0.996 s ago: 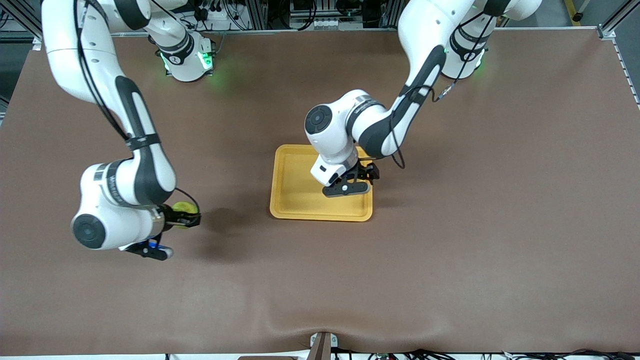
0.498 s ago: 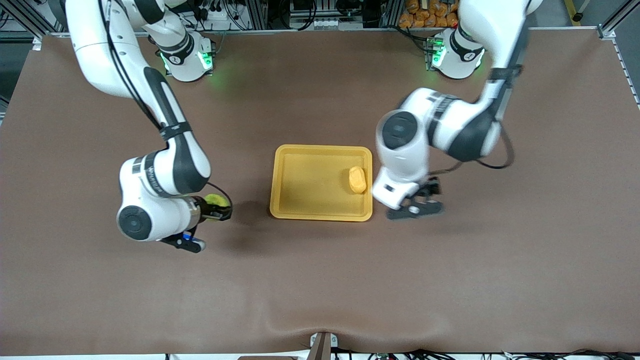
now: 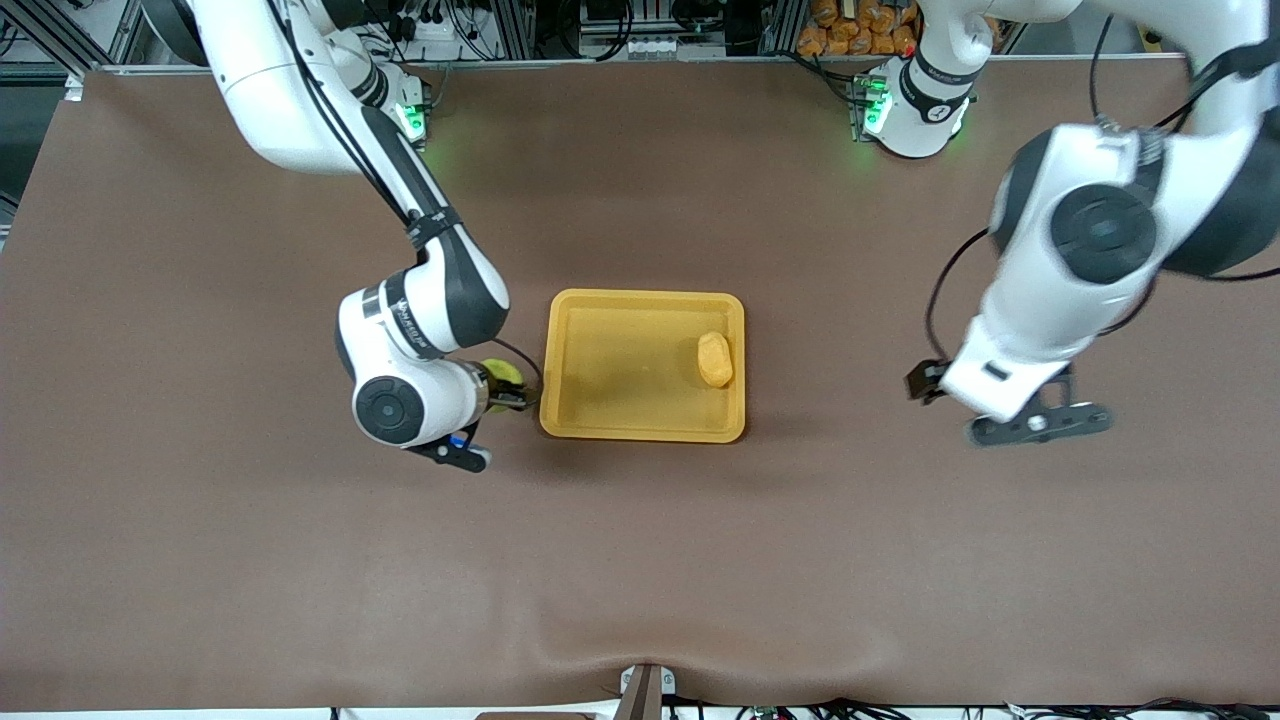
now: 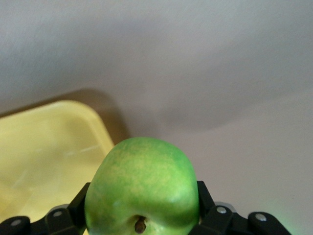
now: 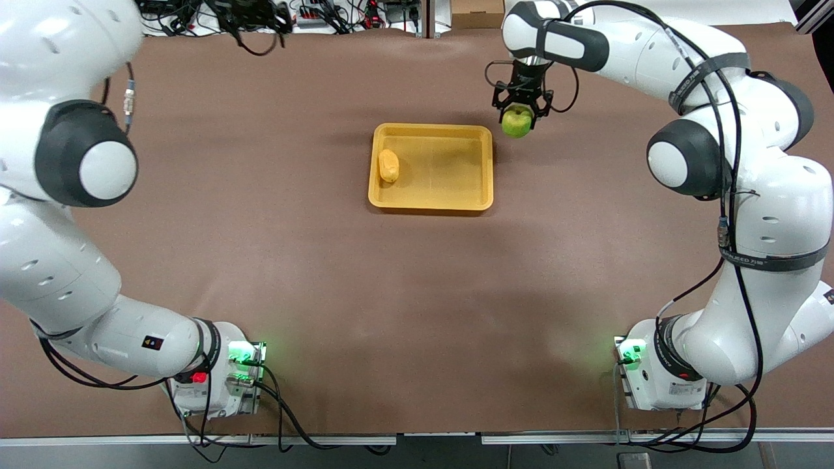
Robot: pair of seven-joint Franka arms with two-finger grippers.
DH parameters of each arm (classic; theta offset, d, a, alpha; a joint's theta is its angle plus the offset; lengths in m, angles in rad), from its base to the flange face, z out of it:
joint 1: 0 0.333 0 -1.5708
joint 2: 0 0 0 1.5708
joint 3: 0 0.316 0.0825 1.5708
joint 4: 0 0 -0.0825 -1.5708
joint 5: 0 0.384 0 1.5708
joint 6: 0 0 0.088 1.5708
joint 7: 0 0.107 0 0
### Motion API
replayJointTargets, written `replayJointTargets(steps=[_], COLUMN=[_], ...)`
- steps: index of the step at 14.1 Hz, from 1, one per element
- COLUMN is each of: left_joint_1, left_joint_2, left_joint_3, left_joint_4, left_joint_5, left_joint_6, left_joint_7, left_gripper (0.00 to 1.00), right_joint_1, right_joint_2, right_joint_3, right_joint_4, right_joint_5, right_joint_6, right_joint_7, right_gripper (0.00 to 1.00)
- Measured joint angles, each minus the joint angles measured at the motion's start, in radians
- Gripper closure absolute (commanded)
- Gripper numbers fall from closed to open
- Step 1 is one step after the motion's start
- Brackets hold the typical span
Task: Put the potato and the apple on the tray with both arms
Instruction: 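Carry the green apple over the tray while the left gripper withdraws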
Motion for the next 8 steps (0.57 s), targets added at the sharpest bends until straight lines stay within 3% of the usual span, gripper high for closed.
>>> replayJointTargets(steps=[8], left_joint_1=[0.123], left_joint_2=[-0.289], left_joint_3=[-0.001], left_joint_4=[-0.167], left_joint_5=[-0.102], left_joint_6=[-0.106], left_joint_7=[0.259], left_gripper=[0.0], right_joint_1=[0.135], right_joint_2=[0.008], right_joint_3=[0.002], right_joint_4=[-0.121], right_joint_5=[0.089], right_joint_6=[0.213], right_joint_7=[0.074], right_gripper=[1.0])
